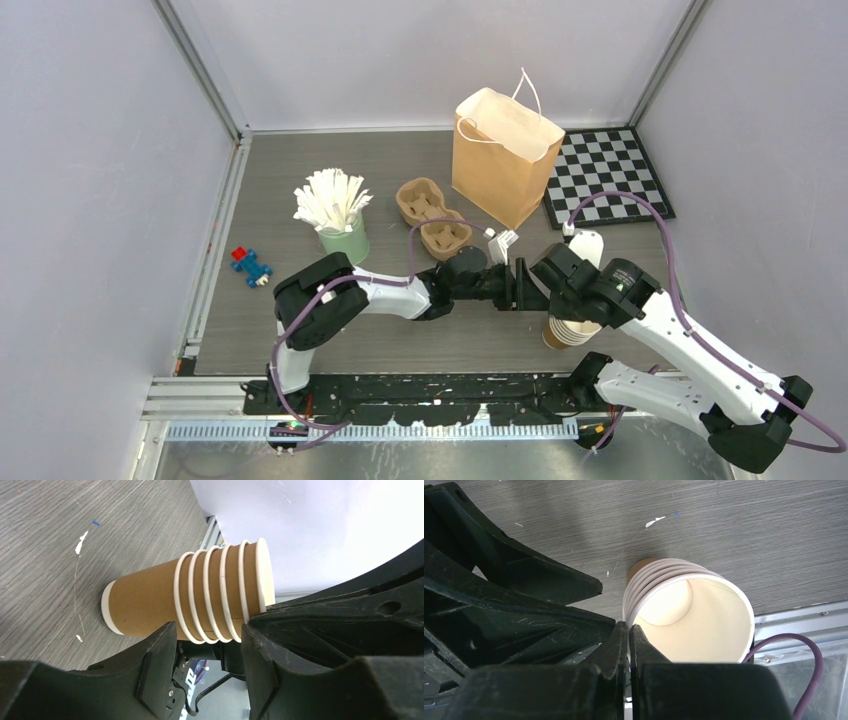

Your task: Pack the takeout coffee

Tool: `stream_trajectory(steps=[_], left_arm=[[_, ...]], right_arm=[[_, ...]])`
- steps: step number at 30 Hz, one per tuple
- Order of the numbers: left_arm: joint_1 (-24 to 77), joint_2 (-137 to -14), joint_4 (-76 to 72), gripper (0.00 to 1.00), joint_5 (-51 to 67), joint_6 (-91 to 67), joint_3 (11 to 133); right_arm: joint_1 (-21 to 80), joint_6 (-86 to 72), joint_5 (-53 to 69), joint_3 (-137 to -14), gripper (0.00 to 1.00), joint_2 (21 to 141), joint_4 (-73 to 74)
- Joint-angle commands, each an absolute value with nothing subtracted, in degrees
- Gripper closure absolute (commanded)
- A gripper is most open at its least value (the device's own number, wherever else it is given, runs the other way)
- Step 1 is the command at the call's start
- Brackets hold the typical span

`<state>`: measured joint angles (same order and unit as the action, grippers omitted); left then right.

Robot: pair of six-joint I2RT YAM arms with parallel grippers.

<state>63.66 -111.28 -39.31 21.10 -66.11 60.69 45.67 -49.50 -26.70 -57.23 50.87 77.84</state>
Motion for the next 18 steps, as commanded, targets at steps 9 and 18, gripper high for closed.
stream_trajectory(steps=[9, 18], left_arm=[[63.98, -112.11, -45.53, 0.47, 22.49, -68.21, 62.41], [64.07, -113.0, -45.94, 0.46, 23.54, -68.76, 63.36]], right_arm=[[45.91, -46.7, -24.3, -58.38, 1.0, 48.54, 75.11], [45.96, -45.97, -22.86, -57.13, 1.0, 49.21, 73.61]])
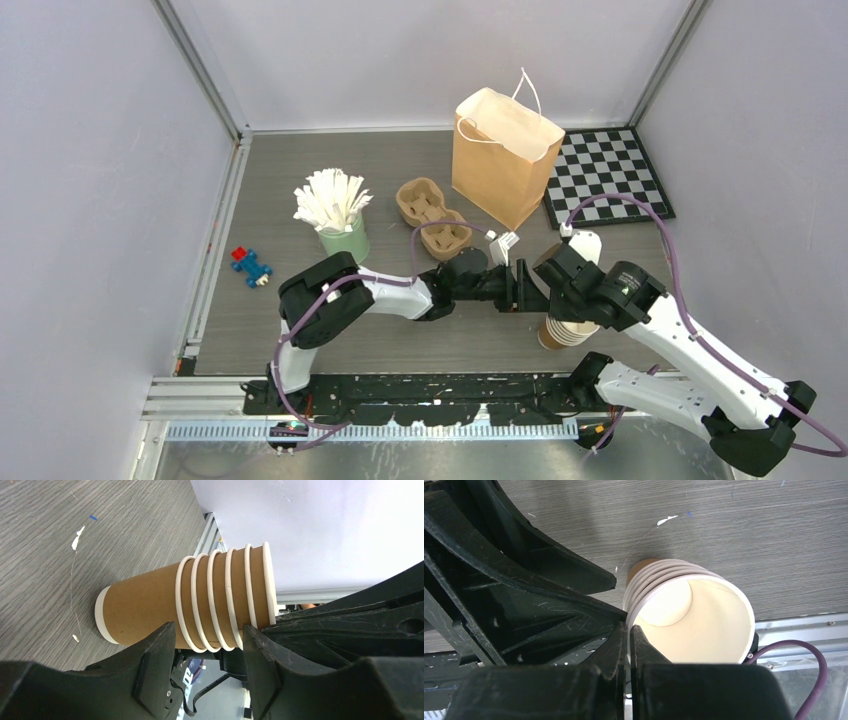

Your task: Pack the takeout coffee

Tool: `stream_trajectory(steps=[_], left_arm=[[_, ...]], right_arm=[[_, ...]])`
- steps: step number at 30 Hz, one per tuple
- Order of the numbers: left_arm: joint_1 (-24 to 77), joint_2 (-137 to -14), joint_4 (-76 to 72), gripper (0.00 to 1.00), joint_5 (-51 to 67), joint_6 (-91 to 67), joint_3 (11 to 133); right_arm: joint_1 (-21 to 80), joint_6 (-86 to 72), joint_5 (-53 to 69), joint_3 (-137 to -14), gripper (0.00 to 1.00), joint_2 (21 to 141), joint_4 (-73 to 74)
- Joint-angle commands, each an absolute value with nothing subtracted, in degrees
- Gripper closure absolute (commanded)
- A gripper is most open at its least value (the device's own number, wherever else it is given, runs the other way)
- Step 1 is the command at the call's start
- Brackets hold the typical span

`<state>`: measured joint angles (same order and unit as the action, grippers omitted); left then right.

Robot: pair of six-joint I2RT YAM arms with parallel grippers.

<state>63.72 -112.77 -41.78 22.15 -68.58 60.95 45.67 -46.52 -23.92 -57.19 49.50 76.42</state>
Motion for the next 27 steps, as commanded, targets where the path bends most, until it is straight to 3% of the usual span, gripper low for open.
stream_trajectory(steps=[1, 23, 27], left_arm=[[64.06, -113.01, -45.95, 0.46, 23.53, -68.67, 63.31], [65.43, -112.68, -36.35, 0.46, 19.43, -60.52, 64.48], [65.57, -112.37, -36.12, 0.46, 19.34, -60.16, 64.48]], right_arm=[[45.95, -45.97, -22.78, -57.13, 1.0, 49.28, 73.42], [45.92, -47.9, -26.98, -62.24, 1.0, 50.28, 75.8], [45.97, -48.11, -26.61, -61.98, 0.88, 50.59, 76.36]])
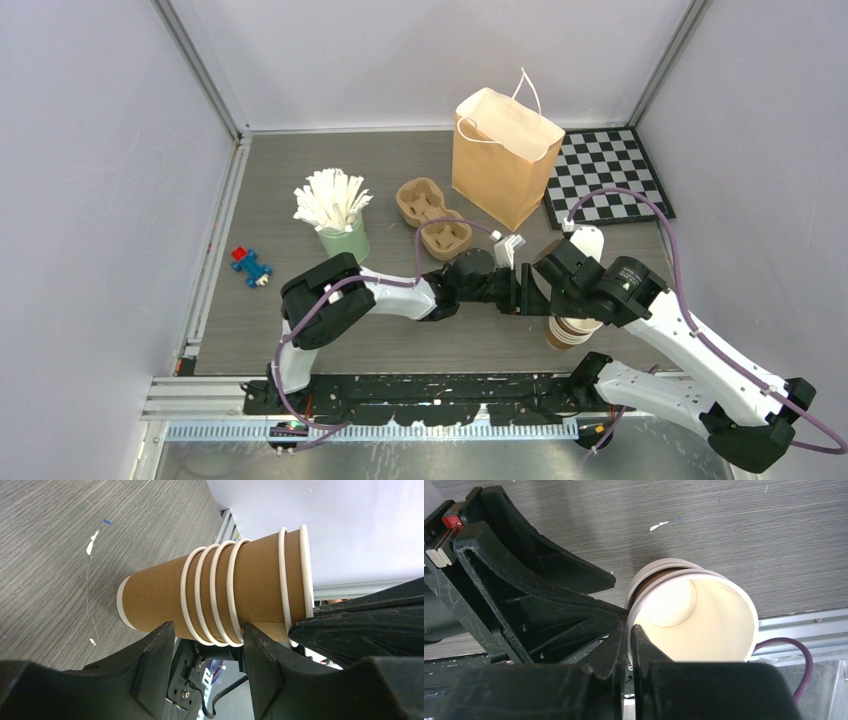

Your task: Pack the takeout coffee

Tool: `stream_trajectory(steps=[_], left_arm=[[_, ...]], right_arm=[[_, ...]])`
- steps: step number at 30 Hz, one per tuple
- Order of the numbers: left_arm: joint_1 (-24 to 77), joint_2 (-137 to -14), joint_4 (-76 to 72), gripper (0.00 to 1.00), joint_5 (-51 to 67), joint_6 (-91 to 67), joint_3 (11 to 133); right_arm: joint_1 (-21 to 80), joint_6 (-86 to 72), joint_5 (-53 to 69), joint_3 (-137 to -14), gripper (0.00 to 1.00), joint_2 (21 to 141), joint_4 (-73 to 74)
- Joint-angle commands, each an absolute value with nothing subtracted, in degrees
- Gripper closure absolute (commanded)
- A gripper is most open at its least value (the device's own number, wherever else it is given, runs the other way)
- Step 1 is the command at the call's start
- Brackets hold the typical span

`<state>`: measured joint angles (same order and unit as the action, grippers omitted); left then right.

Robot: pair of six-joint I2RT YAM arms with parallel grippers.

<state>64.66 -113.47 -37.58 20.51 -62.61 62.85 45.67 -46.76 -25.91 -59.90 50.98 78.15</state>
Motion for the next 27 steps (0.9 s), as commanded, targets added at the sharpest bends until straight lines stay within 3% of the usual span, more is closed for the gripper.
stream_trajectory(steps=[1, 3, 16, 21, 27], left_arm=[[65.56, -112.27, -36.13, 0.45, 19.37, -60.09, 64.43], [65.52, -111.95, -36.19, 0.46, 19.43, -60.1, 64.45], [65.6, -111.43, -33.84, 0.45, 19.47, -58.56, 65.62], [65.58, -109.54, -32.38, 0.44, 18.84, -57.58, 65.44], [65.57, -109.16, -32.25, 0.43, 19.22, -57.57, 65.57]], right_arm=[[45.92, -48.31, -26.74, -61.77, 0.89, 50.62, 76.51], [45.92, -48.68, -27.25, -61.54, 0.99, 50.6, 77.13], [45.96, -50.52, -32.1, -66.73, 1.0, 52.91, 84.16], [46.01, -50.37, -30.27, -65.19, 0.79, 52.53, 83.41], [45.97, -51.26, -30.58, -65.42, 0.81, 51.71, 84.34]])
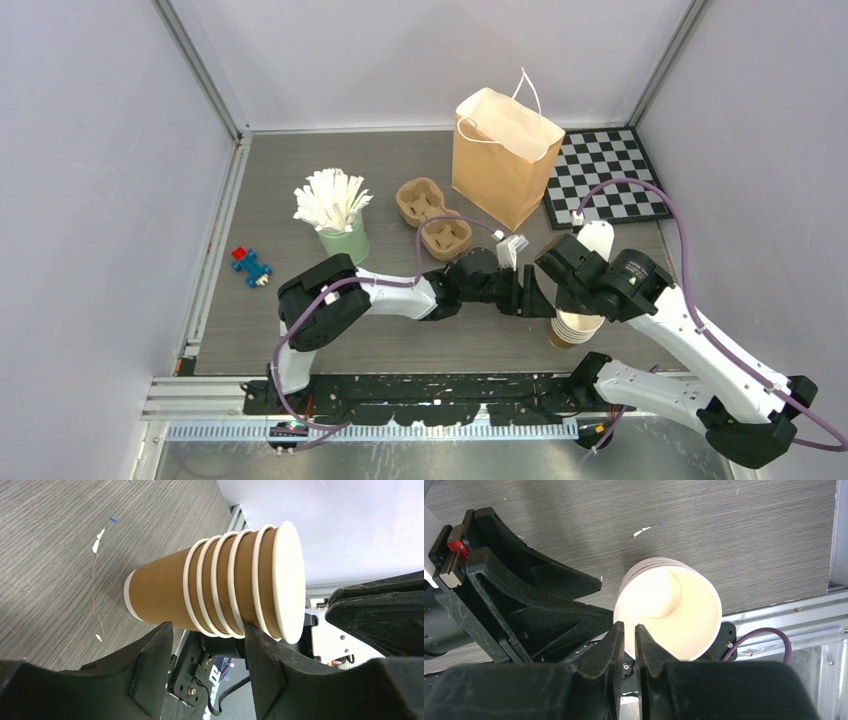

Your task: Pack the takeout coffee

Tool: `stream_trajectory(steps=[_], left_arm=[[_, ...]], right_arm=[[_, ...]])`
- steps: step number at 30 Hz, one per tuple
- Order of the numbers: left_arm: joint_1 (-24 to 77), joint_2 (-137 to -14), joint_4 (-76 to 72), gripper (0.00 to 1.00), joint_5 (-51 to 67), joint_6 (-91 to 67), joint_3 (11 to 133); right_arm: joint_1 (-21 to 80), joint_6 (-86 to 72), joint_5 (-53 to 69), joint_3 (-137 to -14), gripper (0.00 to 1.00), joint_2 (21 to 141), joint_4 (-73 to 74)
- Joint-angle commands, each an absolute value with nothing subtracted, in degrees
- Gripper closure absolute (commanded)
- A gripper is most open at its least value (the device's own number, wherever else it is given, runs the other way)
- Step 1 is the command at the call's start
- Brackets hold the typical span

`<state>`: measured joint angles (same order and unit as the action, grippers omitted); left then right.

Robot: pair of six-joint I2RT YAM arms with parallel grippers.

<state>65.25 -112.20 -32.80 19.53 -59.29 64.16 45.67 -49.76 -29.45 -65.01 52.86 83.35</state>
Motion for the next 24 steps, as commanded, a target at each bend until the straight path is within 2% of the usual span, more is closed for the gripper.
stream_trajectory(steps=[1, 4, 8, 10, 16, 24], left_arm=[[65.58, -109.0, -32.26, 0.43, 19.22, -57.52, 65.57], [65.57, -108.39, -32.02, 0.43, 19.0, -57.27, 65.51], [65.56, -107.68, -31.25, 0.43, 18.95, -57.21, 66.01], [65.46, -107.59, -31.18, 0.43, 18.98, -57.48, 66.31], [65.46, -107.32, -31.87, 0.43, 19.21, -58.81, 66.43], [65.42, -107.69, -31.77, 0.43, 19.15, -58.9, 66.51]], right_arm=[[45.97, -51.63, -30.71, -65.21, 0.81, 51.51, 84.44], [45.96, -52.12, -29.78, -64.51, 0.8, 50.69, 83.98], [45.97, -49.96, -26.18, -61.99, 0.7, 47.86, 80.6], [45.92, -49.58, -25.51, -60.97, 0.68, 47.33, 79.74], [45.9, -48.54, -24.95, -58.73, 0.74, 48.04, 78.06], [45.94, -47.82, -25.17, -57.36, 0.75, 47.66, 77.47]])
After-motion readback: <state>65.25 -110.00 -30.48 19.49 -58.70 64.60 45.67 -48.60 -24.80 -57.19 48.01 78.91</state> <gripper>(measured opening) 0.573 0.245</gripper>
